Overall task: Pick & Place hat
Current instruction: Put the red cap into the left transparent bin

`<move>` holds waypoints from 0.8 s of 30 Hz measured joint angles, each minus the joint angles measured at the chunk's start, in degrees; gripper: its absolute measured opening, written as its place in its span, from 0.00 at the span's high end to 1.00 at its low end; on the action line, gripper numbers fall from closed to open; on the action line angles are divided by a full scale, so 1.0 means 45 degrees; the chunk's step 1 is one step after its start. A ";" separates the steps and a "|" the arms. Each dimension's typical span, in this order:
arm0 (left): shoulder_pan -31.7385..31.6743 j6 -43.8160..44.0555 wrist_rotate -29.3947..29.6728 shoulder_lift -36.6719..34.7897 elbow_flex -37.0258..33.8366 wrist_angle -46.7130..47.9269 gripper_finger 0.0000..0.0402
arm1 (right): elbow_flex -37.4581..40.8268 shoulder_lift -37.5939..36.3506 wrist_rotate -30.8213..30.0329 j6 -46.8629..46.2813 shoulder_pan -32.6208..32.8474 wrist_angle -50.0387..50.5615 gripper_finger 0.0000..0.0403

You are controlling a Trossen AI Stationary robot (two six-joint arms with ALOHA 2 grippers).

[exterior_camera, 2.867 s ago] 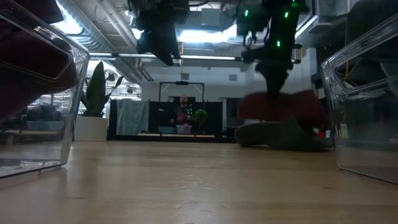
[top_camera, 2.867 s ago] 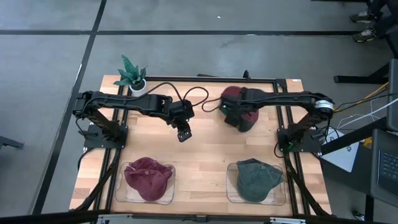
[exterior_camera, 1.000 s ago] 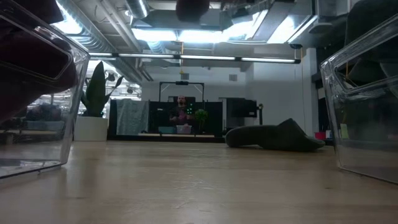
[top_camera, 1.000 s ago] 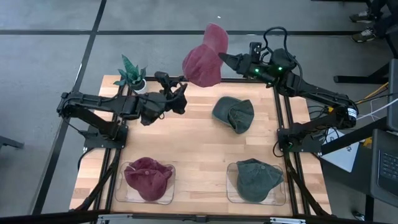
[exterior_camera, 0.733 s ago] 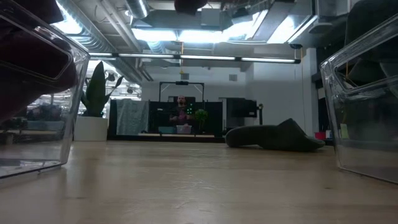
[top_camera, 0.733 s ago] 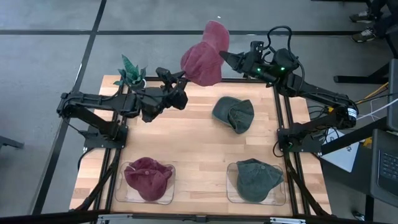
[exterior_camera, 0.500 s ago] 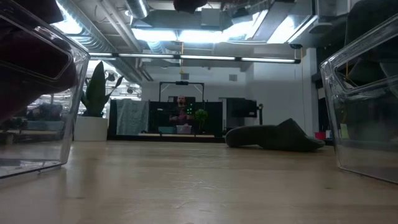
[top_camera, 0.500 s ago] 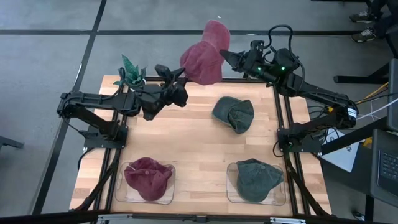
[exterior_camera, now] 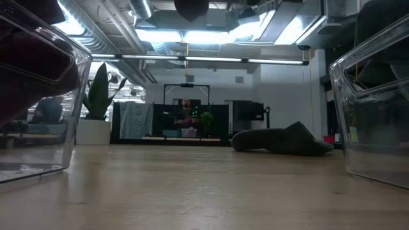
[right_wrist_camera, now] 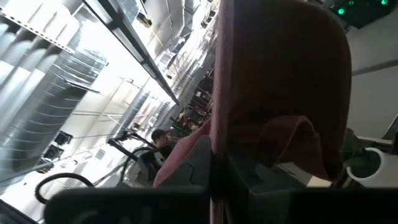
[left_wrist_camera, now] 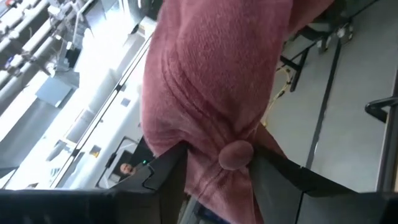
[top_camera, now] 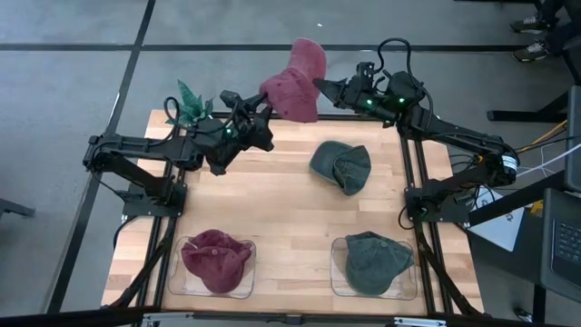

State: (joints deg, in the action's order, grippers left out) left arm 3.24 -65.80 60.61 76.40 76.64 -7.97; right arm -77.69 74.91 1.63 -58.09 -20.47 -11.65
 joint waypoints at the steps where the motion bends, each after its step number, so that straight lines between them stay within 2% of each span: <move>1: 0.0046 -0.0003 0.0187 0.0000 0.0000 0.0000 0.61 | 0.0000 0.0001 0.0000 0.0054 0.0000 0.0011 0.96; 12: 0.0710 0.0119 0.1070 0.0000 0.0000 0.0077 0.93 | 0.0000 0.0001 0.0005 0.0494 0.0005 0.0263 0.96; 17: 0.0860 0.0334 0.1442 0.0000 0.0000 0.0097 0.94 | 0.0000 0.0001 0.0255 0.0915 0.0005 0.0631 0.95; 24: 0.1173 0.0984 0.1639 0.0000 0.0000 0.0097 0.94 | 0.0000 0.0001 0.1570 0.2618 0.0005 0.1163 0.84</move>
State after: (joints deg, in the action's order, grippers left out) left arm 8.52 -61.37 67.99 76.40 76.64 -7.53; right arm -77.69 74.91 8.69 -46.31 -20.45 -6.42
